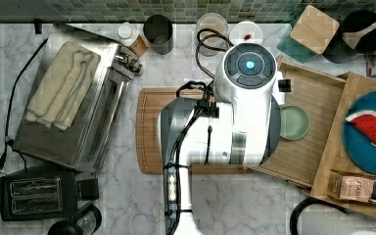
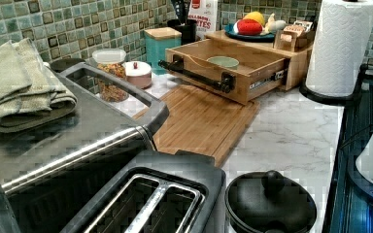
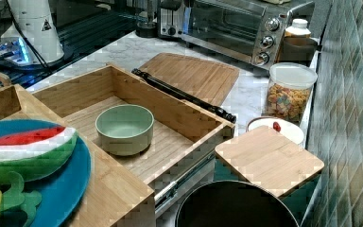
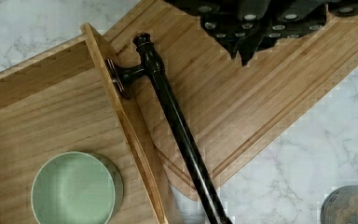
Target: Close the drawer.
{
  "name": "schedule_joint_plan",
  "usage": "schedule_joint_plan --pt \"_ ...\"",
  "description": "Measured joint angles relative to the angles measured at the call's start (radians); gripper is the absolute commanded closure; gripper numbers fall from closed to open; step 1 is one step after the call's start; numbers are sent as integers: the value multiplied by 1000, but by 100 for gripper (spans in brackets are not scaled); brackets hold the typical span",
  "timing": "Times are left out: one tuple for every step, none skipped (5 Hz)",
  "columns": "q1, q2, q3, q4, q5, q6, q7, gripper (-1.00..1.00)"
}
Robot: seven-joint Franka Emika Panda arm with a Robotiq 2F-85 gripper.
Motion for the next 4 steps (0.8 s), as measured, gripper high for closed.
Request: schedule_joint_plan --pt "-1 0 0 -6 -1 0 0 100" --pt "-1 0 -1 -16 -1 0 0 100" --pt "-6 14 1 -18 42 14 -25 100" --pt "-7 25 -2 -56 43 155 -90 100"
